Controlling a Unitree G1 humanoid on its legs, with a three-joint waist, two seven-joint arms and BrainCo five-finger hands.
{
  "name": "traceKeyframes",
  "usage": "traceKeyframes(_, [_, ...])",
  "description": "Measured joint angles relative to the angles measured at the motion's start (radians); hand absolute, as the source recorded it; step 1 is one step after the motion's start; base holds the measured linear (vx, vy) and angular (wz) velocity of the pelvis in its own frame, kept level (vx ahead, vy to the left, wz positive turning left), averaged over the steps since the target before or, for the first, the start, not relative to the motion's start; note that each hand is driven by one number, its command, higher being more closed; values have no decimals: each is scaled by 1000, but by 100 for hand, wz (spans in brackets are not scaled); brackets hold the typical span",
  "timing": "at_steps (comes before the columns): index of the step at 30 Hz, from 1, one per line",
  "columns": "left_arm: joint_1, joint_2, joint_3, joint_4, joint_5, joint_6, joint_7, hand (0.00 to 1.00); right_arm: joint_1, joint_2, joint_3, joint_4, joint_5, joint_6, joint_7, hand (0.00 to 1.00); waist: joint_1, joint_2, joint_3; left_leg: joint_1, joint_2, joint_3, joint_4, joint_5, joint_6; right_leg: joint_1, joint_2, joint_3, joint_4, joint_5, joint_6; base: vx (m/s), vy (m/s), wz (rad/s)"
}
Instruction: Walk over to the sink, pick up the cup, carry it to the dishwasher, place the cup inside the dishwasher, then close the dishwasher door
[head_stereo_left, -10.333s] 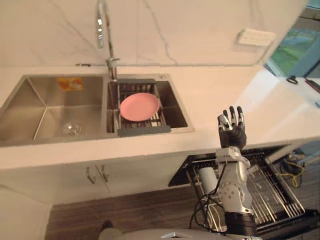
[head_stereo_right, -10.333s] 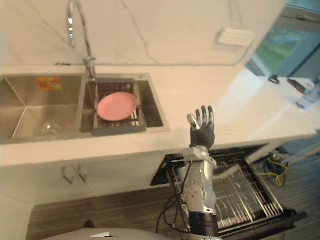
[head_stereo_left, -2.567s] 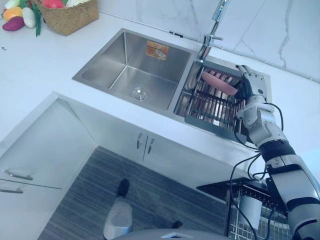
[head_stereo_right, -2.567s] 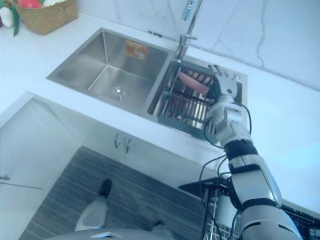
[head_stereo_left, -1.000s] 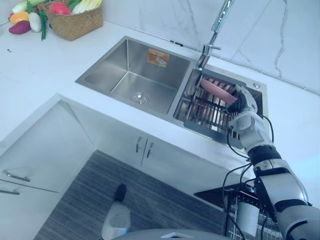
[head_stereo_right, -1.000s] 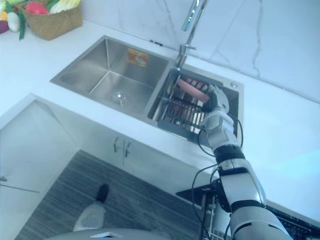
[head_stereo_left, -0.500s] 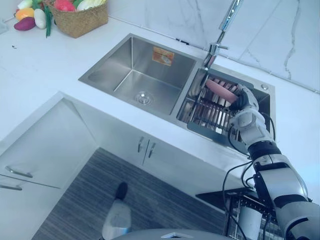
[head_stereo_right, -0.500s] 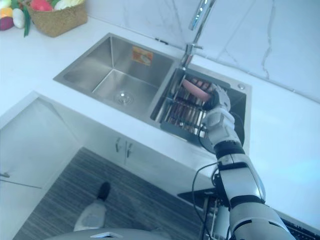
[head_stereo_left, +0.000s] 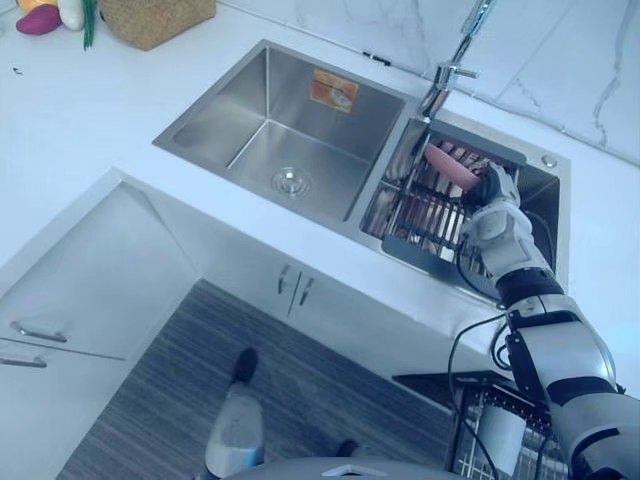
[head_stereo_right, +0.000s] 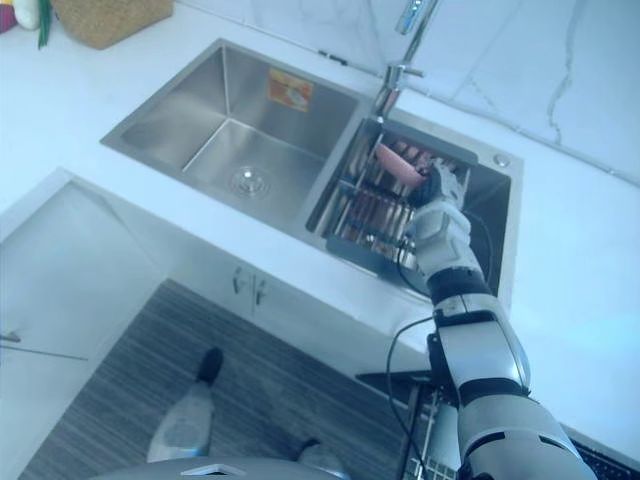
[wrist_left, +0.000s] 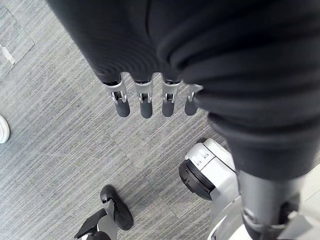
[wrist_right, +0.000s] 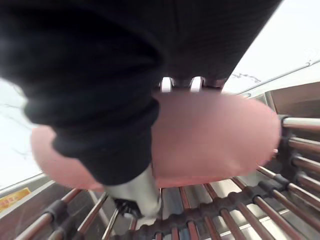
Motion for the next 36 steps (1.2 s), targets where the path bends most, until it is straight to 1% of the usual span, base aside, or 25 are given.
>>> traceKeyframes(2, [0, 0, 0, 0, 0, 0, 0, 0, -3, -3, 0, -1, 0, -1, -16, 100, -1, 0, 0, 0, -1, -3, 0, 0, 0, 1, 0, -4, 1, -1, -1, 16, -5, 5])
traceKeyframes(10, [0, 1, -11, -6, 0, 0, 0, 0, -23, -11, 5, -1, -1, -2, -20, 100, 0, 3, 17, -1, -2, -4, 0, -1, -1, 1, -1, -6, 3, -2, 0, 0, 0, 0])
traceKeyframes(16, [2, 3, -19, -26, 1, 0, 0, 0, -24, -25, 18, -3, -12, -36, -59, 100, 1, 4, 18, -3, -3, -3, 0, -1, 0, 0, -2, -6, 1, -2, 0, 0, 0, 0])
traceKeyframes(18, [2, 3, -19, -28, 1, 0, 0, 0, -24, -26, 18, -6, -11, -44, -61, 100, 0, 4, 18, -4, -3, -2, 0, -1, 0, -1, -2, -6, 0, -2, 1, 0, 0, 0])
traceKeyframes(21, [3, 3, -19, -29, 1, 0, 0, 0, -24, -27, 18, -46, -9, -46, -68, 100, -1, 4, 18, -5, -2, 5, 0, -2, 0, -7, -4, 2, 0, 0, 4, 5, 2, -7])
traceKeyframes(23, [3, 3, -19, -32, 2, 0, 0, 0, -24, -27, 18, -95, -7, -52, -85, 100, -2, 4, 18, -6, 0, 17, 0, -4, 0, -15, -6, 13, 1, 6, 14, 7, 8, -14])
traceKeyframes(25, [3, 3, -19, -38, 3, 1, 0, 0, -24, -27, 17, -147, 2, -54, -98, 100, -11, 4, 18, -4, -2, 20, 0, -5, 1, -15, -9, 15, 1, 7, 15, 4, 3, -3])
traceKeyframes(31, [4, 3, -19, -39, 11, 4, 2, 0, -8, -27, 12, -205, 22, -61, -107, 100, -14, 4, 17, 11, -2, 41, 0, -7, 4, -13, -16, 33, 2, 9, 18, 2, 6, -9])
traceKeyframes(33, [4, 3, -19, -38, 24, 5, 4, 0, 16, -27, -8, -241, 23, -64, -133, 100, -22, 4, 16, 13, -2, 45, 0, -7, 4, -14, -17, 39, 2, 12, 19, -15, 11, -6])
traceKeyframes(36, [5, 3, -19, -38, 41, 5, 5, 0, 25, -27, -44, -241, 37, -66, -148, 100, -24, 4, 15, 18, 1, 52, 0, -7, 4, -14, -17, 46, 2, 15, 18, -19, 4, -7])
